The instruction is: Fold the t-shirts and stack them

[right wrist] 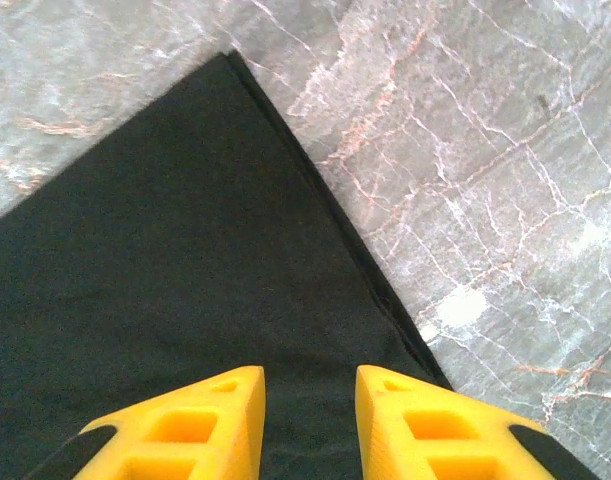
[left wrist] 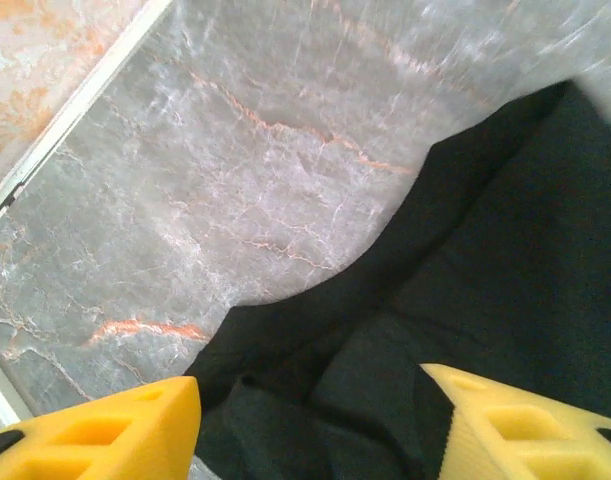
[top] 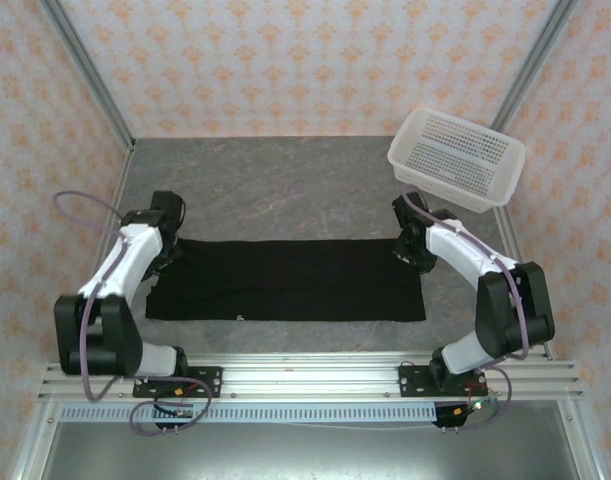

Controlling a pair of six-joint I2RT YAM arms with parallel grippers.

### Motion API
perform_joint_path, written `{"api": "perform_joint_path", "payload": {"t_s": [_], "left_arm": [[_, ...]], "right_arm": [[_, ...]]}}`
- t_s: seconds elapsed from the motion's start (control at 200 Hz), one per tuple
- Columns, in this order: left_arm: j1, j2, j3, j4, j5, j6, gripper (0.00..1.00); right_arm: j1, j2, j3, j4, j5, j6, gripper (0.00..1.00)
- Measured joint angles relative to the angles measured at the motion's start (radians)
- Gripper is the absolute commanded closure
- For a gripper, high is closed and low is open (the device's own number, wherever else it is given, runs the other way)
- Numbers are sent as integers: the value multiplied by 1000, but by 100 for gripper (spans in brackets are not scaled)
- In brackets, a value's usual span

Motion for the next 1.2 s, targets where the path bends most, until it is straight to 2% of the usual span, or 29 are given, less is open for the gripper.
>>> {"api": "perform_joint_path", "payload": {"t_s": [0.075,0.175,0.3,0.485,0.701,0.811,0.986,1.066,1.201], "left_arm": [[-6,-53,-34,-7,68,-44,78],[-8,-58,-116,-9,164,-109,84],[-8,9,-166,-8,238,-168,89],[30,160,-166,31,257,-188,91],[89,335,-137,61,203,-166,91],[89,393,-83,48,196,-158,90],[88,508,57,50,208,-140,86],[79,608,190,51,231,-105,82],[26,821,518,44,279,-53,77]], "right_arm": [[0,-2,2,17,-20,-30,72],[0,8,14,33,-48,-63,74],[0,55,47,55,-69,-96,76],[0,154,93,59,-72,-113,76],[-27,286,137,54,-73,-102,76],[-35,345,170,31,-70,-80,76],[-36,357,186,-2,-49,-25,76],[-52,347,168,-5,-46,17,76],[-113,291,98,-10,-57,78,76]]}}
